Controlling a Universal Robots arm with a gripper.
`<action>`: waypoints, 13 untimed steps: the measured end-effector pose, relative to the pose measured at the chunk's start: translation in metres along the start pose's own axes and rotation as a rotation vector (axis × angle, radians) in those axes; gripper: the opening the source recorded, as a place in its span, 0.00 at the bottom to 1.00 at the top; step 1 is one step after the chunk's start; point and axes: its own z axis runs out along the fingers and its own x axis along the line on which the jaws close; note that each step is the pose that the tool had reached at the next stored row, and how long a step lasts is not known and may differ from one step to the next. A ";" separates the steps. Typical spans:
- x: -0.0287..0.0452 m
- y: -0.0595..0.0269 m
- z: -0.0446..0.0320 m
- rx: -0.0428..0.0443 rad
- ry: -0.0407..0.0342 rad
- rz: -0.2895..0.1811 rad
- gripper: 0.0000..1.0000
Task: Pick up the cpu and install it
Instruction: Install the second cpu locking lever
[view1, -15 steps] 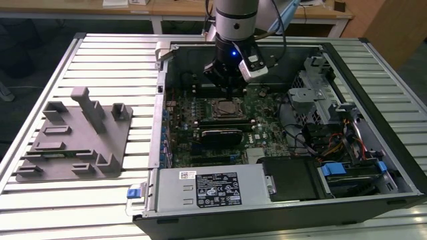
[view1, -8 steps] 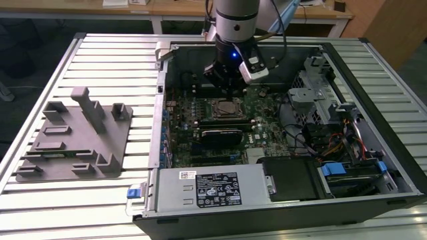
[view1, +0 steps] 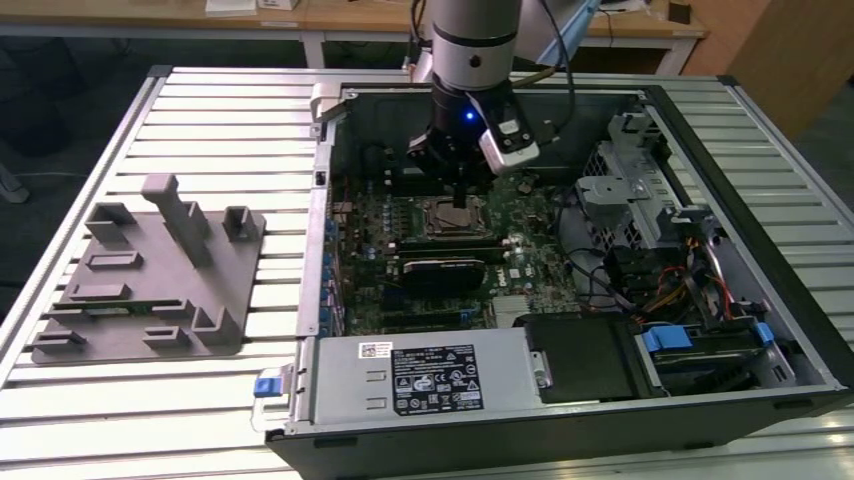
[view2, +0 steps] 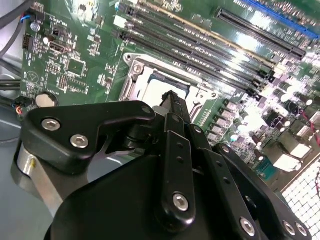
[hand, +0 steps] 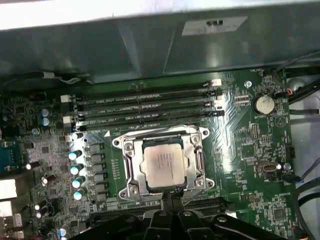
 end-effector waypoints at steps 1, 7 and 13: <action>-0.0001 -0.0013 0.0003 0.0000 0.0000 0.000 0.11; -0.0010 -0.0091 0.0020 -0.0001 -0.0001 0.000 0.11; -0.0018 -0.0172 0.0043 0.0000 0.0000 0.000 0.11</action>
